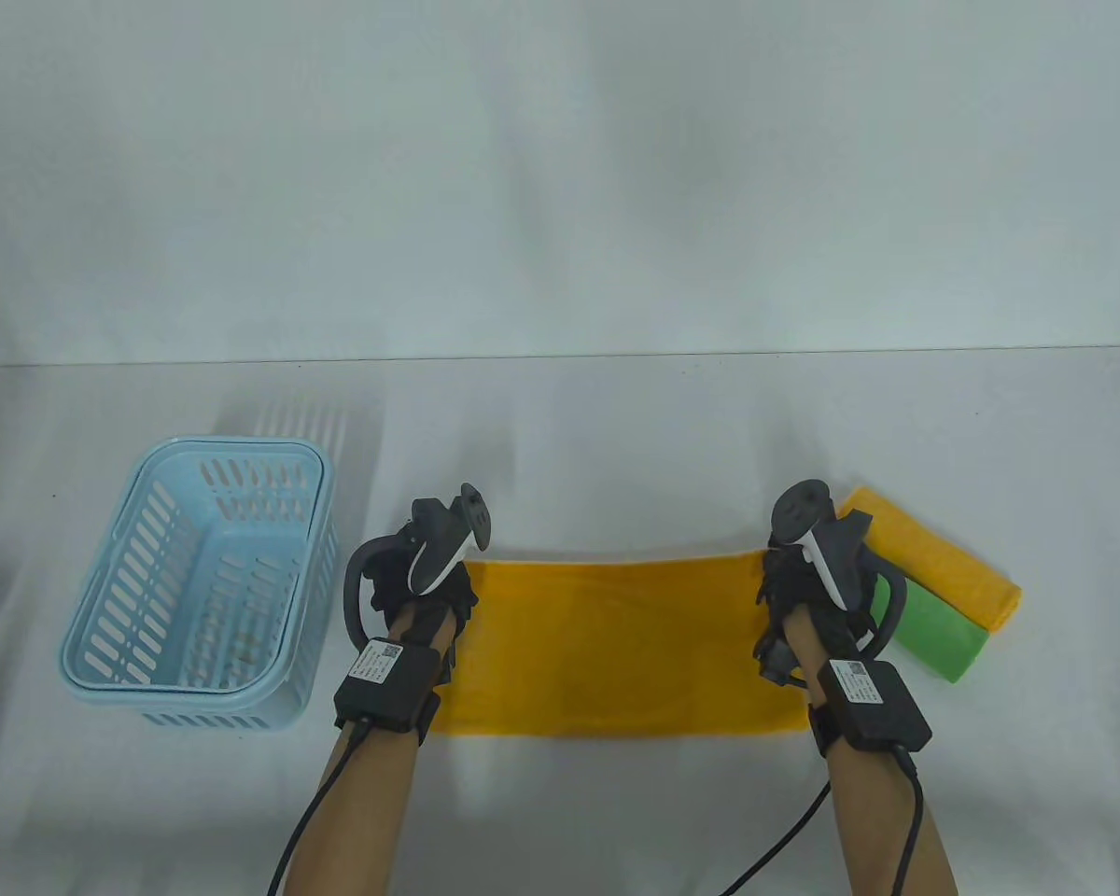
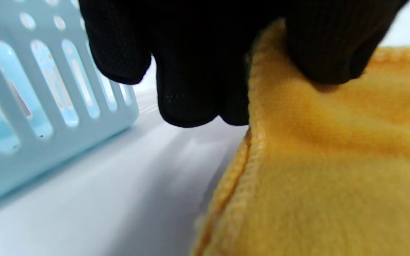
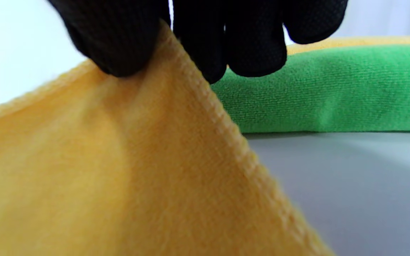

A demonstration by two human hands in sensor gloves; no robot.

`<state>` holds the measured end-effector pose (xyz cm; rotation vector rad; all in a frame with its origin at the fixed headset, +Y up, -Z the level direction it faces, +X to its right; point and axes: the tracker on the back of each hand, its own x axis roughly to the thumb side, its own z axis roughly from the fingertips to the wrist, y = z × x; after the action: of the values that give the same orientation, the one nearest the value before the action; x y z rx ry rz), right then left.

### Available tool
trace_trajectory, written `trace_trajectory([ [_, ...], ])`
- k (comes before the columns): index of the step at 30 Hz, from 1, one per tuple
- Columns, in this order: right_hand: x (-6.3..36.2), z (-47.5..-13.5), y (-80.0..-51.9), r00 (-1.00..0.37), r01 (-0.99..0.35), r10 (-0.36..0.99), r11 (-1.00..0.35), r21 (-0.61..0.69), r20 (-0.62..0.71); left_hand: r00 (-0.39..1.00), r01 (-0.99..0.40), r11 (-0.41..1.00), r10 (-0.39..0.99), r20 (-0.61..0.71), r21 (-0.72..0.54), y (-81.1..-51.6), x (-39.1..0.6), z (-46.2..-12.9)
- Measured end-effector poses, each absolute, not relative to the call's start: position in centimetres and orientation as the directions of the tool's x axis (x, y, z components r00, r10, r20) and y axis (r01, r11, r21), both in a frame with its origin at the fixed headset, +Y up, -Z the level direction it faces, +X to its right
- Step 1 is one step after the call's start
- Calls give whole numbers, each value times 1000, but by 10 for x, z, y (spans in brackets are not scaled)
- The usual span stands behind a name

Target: Roll square towel into towel roll

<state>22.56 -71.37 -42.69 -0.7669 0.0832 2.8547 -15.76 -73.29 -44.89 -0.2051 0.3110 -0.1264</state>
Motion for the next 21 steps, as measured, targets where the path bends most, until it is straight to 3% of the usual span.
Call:
trace_trajectory([
  [11, 233, -424, -702, -828, -187, 170, -982, -22, -534, 944, 43, 980, -105, -313, -196, -728, -166, -447],
  [21, 234, -406, -675, -839, -247, 247, -967, -64, -486, 973, 7, 991, -39, -228, -137, -695, -155, -428],
])
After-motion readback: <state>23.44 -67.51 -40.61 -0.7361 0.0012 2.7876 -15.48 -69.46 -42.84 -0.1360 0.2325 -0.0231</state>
